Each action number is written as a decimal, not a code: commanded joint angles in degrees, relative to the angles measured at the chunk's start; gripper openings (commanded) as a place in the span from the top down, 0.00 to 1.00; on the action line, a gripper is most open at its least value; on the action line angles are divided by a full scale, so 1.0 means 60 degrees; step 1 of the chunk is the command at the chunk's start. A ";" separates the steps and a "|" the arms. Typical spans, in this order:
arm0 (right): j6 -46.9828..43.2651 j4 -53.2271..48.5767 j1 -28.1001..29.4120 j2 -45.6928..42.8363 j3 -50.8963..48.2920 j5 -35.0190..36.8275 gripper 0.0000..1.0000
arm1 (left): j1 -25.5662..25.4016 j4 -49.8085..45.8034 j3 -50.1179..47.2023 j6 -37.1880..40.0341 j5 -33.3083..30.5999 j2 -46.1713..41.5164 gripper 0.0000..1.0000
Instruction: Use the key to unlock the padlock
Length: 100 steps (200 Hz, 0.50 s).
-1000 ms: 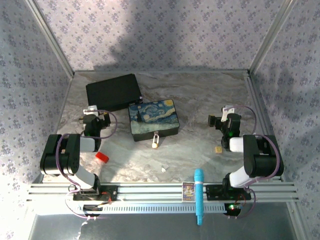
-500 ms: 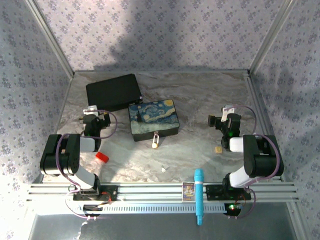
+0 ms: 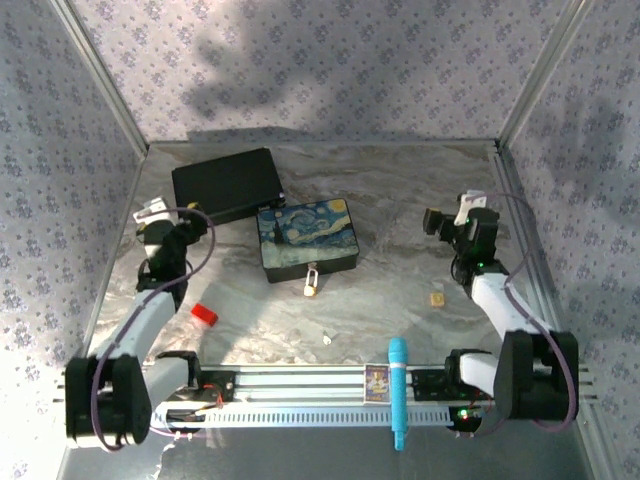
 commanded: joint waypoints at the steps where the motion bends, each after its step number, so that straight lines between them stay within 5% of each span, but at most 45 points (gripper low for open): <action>1: 0.1008 -0.3255 -0.0180 -0.0519 0.1004 -0.1673 0.01 | 0.0001 -0.2460 0.0528 -0.2517 0.1606 -0.0767 0.00; 21: 0.1246 -0.4521 0.0121 -0.0863 0.1358 -0.2672 0.03 | -0.0276 -0.3572 0.0693 -0.3269 0.2856 -0.1290 0.00; 43: 0.1714 -0.5971 0.1186 -0.1185 0.1636 -0.2399 0.03 | -0.1443 -0.5931 0.1433 -0.3197 0.2693 -0.1399 0.00; 100: 0.4839 -0.6661 0.6821 -0.1264 0.0944 0.0548 0.10 | -0.4647 -0.6376 0.0352 -0.4980 0.2761 -0.2501 0.03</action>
